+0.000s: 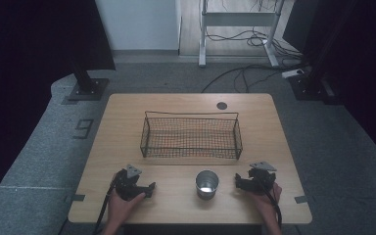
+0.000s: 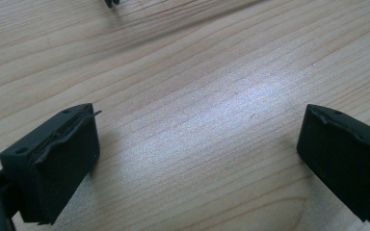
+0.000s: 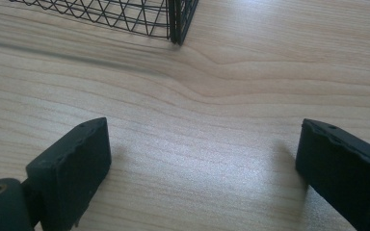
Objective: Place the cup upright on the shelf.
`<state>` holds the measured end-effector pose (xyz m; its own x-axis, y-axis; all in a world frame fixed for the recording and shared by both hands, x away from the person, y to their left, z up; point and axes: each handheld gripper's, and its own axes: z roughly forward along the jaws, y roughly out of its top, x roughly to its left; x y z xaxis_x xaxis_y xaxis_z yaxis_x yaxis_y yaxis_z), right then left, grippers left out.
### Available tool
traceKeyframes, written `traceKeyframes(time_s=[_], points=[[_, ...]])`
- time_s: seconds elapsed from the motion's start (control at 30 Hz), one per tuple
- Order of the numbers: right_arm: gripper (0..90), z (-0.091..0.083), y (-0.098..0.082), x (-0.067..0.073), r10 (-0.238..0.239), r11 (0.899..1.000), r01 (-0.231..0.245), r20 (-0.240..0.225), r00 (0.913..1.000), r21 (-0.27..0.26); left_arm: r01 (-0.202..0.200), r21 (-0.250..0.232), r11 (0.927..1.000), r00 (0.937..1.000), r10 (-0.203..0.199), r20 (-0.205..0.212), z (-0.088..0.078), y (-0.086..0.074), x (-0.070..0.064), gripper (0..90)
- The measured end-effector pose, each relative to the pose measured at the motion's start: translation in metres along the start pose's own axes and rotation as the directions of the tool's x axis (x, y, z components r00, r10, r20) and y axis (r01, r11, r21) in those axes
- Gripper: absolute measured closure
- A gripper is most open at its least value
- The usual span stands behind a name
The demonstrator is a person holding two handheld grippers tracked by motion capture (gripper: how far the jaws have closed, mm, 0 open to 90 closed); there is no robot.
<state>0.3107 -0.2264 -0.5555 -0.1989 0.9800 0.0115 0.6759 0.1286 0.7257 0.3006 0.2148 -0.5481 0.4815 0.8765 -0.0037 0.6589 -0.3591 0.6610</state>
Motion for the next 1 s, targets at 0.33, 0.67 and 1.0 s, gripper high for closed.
traceKeyframes(time_s=[0.33,0.67,1.0], points=[[11.6,-0.017,0.002,0.005,-0.001,0.992,-0.004,-0.04,0.9992,-0.124,0.0,0.0,1.0,1.0,0.0,0.001,0.0,0.0,0.0,0.9],[12.2,-0.044,0.003,0.017,-0.03,0.976,-0.002,-0.145,0.989,-0.216,-0.003,0.001,1.0,1.0,0.003,0.003,0.001,0.001,0.0,0.7],[11.8,-0.077,0.006,0.027,-0.032,0.961,-0.041,-0.257,0.9659,-0.272,-0.004,0.001,1.0,1.0,0.004,0.004,0.003,0.003,0.0,0.8]])
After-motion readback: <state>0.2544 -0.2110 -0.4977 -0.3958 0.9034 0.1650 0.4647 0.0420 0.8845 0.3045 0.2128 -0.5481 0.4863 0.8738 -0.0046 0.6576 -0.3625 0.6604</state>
